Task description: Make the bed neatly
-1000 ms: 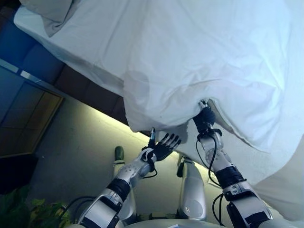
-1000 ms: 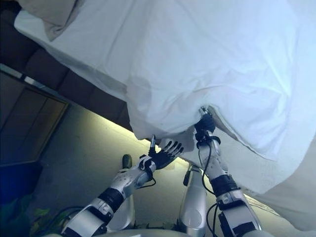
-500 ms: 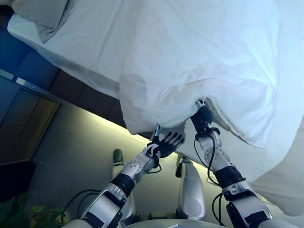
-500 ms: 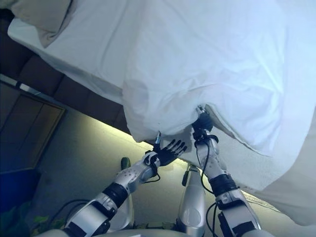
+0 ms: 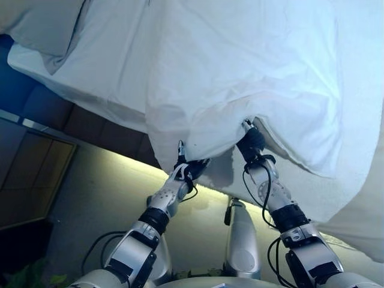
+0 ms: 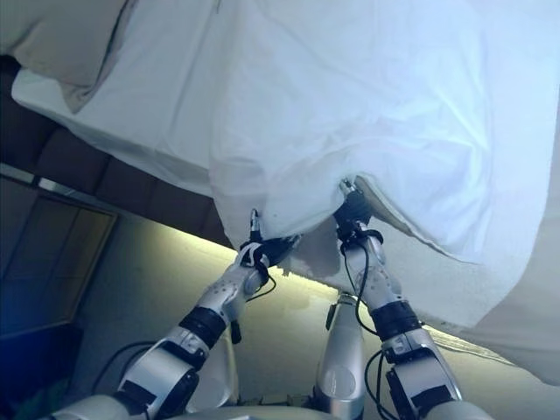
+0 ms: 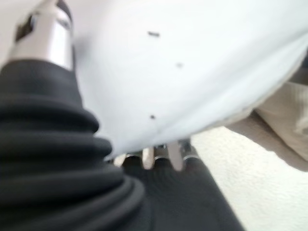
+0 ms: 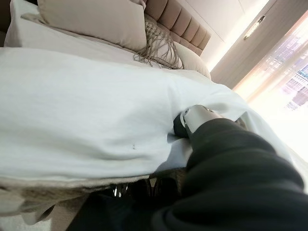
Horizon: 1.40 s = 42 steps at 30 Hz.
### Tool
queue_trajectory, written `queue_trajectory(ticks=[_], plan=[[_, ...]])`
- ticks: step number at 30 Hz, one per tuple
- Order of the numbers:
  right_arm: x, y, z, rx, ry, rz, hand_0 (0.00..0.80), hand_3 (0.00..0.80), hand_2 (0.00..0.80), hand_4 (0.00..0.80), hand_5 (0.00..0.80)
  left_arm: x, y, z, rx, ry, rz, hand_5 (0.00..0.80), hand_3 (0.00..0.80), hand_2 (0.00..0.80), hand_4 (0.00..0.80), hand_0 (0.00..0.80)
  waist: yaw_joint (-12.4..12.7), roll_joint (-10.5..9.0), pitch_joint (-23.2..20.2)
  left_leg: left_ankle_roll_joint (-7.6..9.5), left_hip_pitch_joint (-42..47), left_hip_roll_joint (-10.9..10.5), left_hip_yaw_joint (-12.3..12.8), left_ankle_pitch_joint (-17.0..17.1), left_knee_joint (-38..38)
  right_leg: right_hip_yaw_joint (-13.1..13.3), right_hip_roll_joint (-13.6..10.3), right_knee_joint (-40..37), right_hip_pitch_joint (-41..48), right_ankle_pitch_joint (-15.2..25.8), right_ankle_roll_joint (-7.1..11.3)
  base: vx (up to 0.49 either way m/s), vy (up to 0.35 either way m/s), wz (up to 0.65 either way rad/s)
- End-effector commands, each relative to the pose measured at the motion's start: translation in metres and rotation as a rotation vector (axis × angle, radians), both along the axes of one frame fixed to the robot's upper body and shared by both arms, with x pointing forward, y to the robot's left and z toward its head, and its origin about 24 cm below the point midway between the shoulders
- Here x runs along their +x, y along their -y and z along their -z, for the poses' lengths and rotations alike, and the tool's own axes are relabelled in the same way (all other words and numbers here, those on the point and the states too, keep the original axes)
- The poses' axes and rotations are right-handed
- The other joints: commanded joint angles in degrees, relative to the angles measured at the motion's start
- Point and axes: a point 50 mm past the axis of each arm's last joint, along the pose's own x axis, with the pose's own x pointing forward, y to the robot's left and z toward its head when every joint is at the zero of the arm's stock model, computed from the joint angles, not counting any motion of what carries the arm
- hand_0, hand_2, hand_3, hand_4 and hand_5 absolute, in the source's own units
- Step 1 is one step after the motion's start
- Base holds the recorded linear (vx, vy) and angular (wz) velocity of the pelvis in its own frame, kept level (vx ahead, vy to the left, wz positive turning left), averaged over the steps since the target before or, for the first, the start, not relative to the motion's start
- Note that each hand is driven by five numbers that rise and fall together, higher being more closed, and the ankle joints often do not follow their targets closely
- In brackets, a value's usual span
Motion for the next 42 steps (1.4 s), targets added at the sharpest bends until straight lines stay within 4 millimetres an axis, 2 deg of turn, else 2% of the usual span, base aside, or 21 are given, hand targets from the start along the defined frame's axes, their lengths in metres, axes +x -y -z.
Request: queue_trajectory(ticks=[1,2,8,14,19,22,25,26,28,30,35,40,42], plan=[[0.002,-0.002,-0.038,-0.015,0.178,-0.031,0.8,0.8,0.8,0.8,0.8,0.007,0.011,-0.015,-0.07,0.036,-0.003,0.609,0.609,0.609,0.609,0.609,-1.28,1.1,-5.64,-1.84,-1.48,3.87,-2.34,11.12,-6.49,3.18,-5.6,-1.61,1.79,3.03,4.3,0.007,0.039,-0.01],[0.001,-0.001,-0.038,-0.015,0.176,-0.03,0.8,0.8,0.8,0.8,0.8,0.007,0.01,-0.015,-0.068,0.031,-0.006,0.8,0.8,0.8,0.8,0.8,-1.22,1.14,-5.73,-1.84,-1.4,3.88,-2.33,11.16,-6.56,3.11,-5.65,-1.65,1.91,3.0,4.3,0.0,0.0,0.0],[-0.003,0.005,-0.027,-0.004,0.151,-0.013,0.8,0.8,0.8,0.8,0.8,0.004,-0.003,-0.005,-0.039,-0.025,-0.049,0.8,0.8,0.8,0.8,0.8,-0.8,1.3,-6.85,-2.0,0.0,4.28,-2.36,11.09,-7.0,2.42,-5.9,-2.61,3.62,3.02,4.3,0.017,-0.003,0.0],[-0.014,0.015,-0.008,0.011,0.105,0.018,0.8,0.8,0.8,0.8,0.8,-0.005,-0.031,0.017,0.094,-0.066,-0.072,0.8,0.8,0.8,0.8,0.8,-0.36,1.52,-7.89,-2.09,1.71,4.6,-2.65,10.7,-7.05,2.37,-5.97,-2.88,5.31,2.82,4.3,0.063,-0.021,0.0],[-0.03,0.039,0.035,0.05,-0.049,0.12,0.8,0.8,0.8,0.8,0.8,-0.018,-0.06,0.034,0.156,-0.055,-0.125,0.8,0.8,0.8,0.8,0.8,0.15,3.23,-8.04,-1.77,2.67,4.03,-2.6,11.01,-8.27,2.58,-6.48,-2.32,5.38,2.27,4.3,0.017,0.072,0.0],[-0.042,0.062,0.069,0.068,-0.17,0.207,0.8,0.8,0.8,0.8,0.8,-0.017,-0.066,0.029,0.159,-0.008,-0.14,0.8,0.8,0.8,0.8,0.8,0.69,4.6,-7.37,-1.61,2.2,3.2,-2.78,11.28,-8.81,2.63,-6.98,-1.77,4.6,2.15,4.3,-0.069,0.108,0.01],[-0.055,0.09,0.103,0.2,-0.267,0.309,0.8,0.8,0.8,0.8,0.8,-0.01,-0.067,0.017,0.169,0.046,-0.139,0.8,0.8,0.8,0.8,0.8,1.76,5.68,-6.53,-1.67,1.29,2.66,-3.11,11.32,-8.81,2.02,-7.53,-1.7,4.21,2.25,4.3,-0.108,0.024,0.03],[-0.062,0.103,0.118,0.302,-0.286,0.343,0.74,0.74,0.74,0.74,0.74,-0.006,-0.067,0.012,0.166,0.068,-0.134,0.8,0.8,0.8,0.8,0.8,2.29,6.01,-6.23,-1.79,0.89,2.6,-3.21,11.25,-8.71,1.75,-7.68,-1.7,3.98,2.3,4.3,-0.085,-0.017,0.02],[-0.067,0.114,0.127,0.426,-0.297,0.383,0.342,0.342,0.342,0.342,0.342,-0.002,-0.068,0.006,0.157,0.091,-0.13,0.8,0.8,0.8,0.8,0.8,2.73,6.45,-5.87,-2.09,0.5,2.55,-3.47,11.05,-8.35,1.64,-7.82,-1.79,3.83,2.34,4.3,-0.069,-0.007,0.02],[-0.072,0.126,0.131,0.535,-0.297,0.436,0.0,0.0,0.0,0.0,0.0,0.002,-0.068,-0.001,0.137,0.115,-0.125,0.8,0.8,0.8,0.8,0.8,2.85,7.16,-5.59,-2.33,0.3,2.39,-3.47,10.92,-8.13,1.78,-8.04,-1.7,3.6,2.3,4.3,-0.042,0.045,-0.01],[-0.079,0.164,0.125,0.637,-0.275,0.54,0.0,0.0,0.0,0.0,0.0,0.009,-0.062,-0.021,0.066,0.19,-0.117,0.8,0.8,0.8,0.8,0.8,2.34,9.51,-4.82,-2.5,0.5,1.29,-2.9,10.64,-8.25,2.95,-8.94,-0.95,2.57,1.81,4.3,-0.026,0.134,0.01],[-0.077,0.185,0.109,0.732,-0.192,0.601,0.0,0.0,0.0,0.0,0.0,0.01,-0.06,-0.032,0.05,0.232,-0.106,0.8,0.8,0.8,0.8,0.8,2.04,11.1,-3.72,-2.48,0.04,0.29,-2.34,10.9,-8.83,3.74,-9.45,-0.73,1.25,1.9,4.3,-0.056,0.063,0.02],[-0.078,0.193,0.105,0.762,-0.151,0.623,0.0,0.0,0.0,0.0,0.0,0.01,-0.064,-0.035,0.051,0.241,-0.117,0.8,0.8,0.8,0.8,0.8,1.72,11.79,-3.25,-2.48,0.03,0.01,-1.98,11.13,-9.18,3.94,-9.51,-0.82,0.85,2.09,4.3,-0.035,0.051,-0.04]])
